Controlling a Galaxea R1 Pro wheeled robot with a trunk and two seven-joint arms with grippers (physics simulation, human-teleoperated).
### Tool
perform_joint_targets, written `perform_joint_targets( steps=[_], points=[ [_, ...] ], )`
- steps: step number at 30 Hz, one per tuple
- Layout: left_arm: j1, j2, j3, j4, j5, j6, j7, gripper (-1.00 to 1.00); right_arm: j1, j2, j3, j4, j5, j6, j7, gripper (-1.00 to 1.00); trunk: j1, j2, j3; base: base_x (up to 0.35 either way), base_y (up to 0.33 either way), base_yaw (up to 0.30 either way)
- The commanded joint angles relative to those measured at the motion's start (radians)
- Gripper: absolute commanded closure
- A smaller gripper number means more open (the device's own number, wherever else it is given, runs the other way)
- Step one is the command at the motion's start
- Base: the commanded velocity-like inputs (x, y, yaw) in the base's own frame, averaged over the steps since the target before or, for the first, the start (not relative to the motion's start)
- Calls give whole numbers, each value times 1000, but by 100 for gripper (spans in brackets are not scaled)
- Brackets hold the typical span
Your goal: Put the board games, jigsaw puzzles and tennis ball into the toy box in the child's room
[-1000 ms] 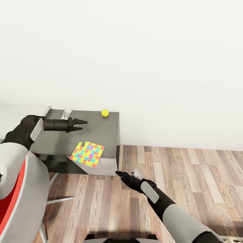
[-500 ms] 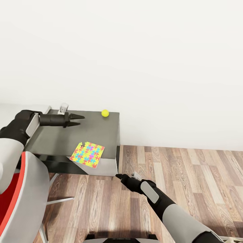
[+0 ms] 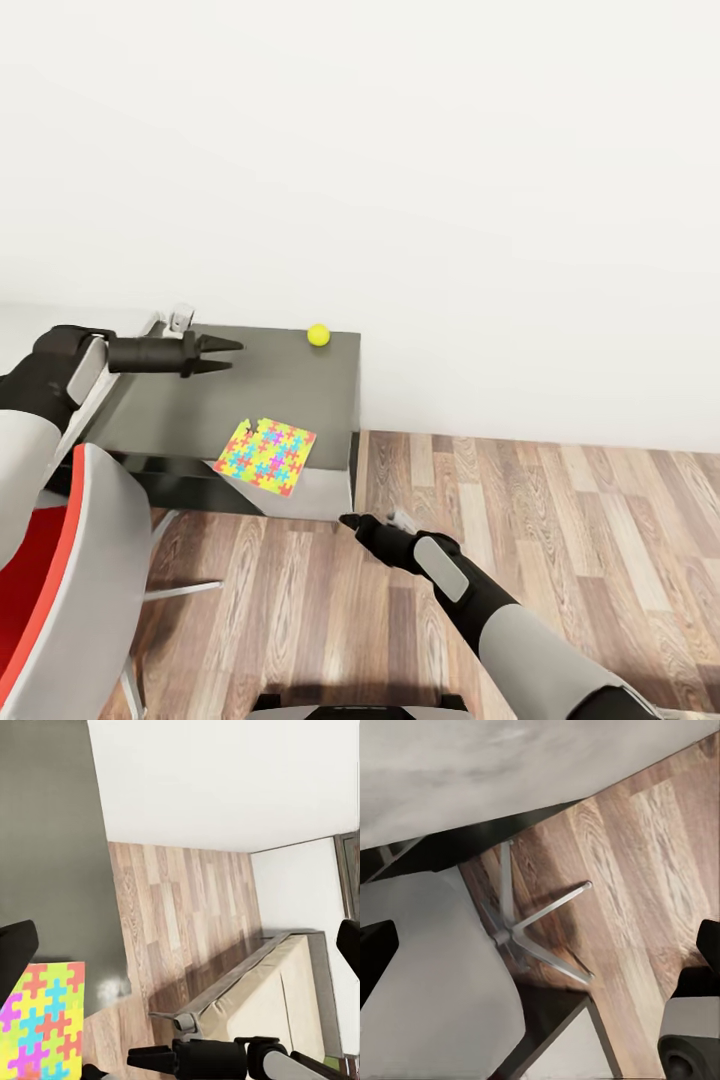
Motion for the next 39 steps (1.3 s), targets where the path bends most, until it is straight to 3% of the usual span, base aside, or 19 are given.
perform_joint_targets(
  steps=[1, 6, 12, 18, 25, 34, 39],
  points=[
    [-1, 2, -4, 0, 2, 5, -9, -100, -1, 3, 3, 0, -1, 1, 3, -100, 1, -2, -1, 0, 0, 248],
    [-1, 11, -7, 0, -1, 5, -52, -100, -1, 25, 9, -17, 1, 3, 19, -100, 1, -2, -1, 0, 0, 128],
    [-1, 16, -6, 0, -2, 5, -72, -100, -1, 16, 37, -89, 2, 4, 170, -100, 1, -2, -1, 0, 0, 17],
    [-1, 15, -5, 0, 0, 5, -75, -100, -1, 11, 40, -102, 5, -5, 252, -100, 1, -2, -1, 0, 0, 2],
    [-1, 13, -1, -1, 1, 5, -76, -100, 0, -6, 41, -103, 5, -24, 262, -100, 1, -2, -1, 0, 0, 0],
    [-1, 11, -1, -1, 2, 5, -86, -100, 0, -9, 44, -107, 6, -26, 263, -100, 1, -2, -1, 0, 0, 0],
    [-1, 10, -3, -1, 1, 5, -121, -100, 1, -8, 69, -107, 7, -27, 263, -100, 1, -2, -1, 0, 0, 0]
  ],
)
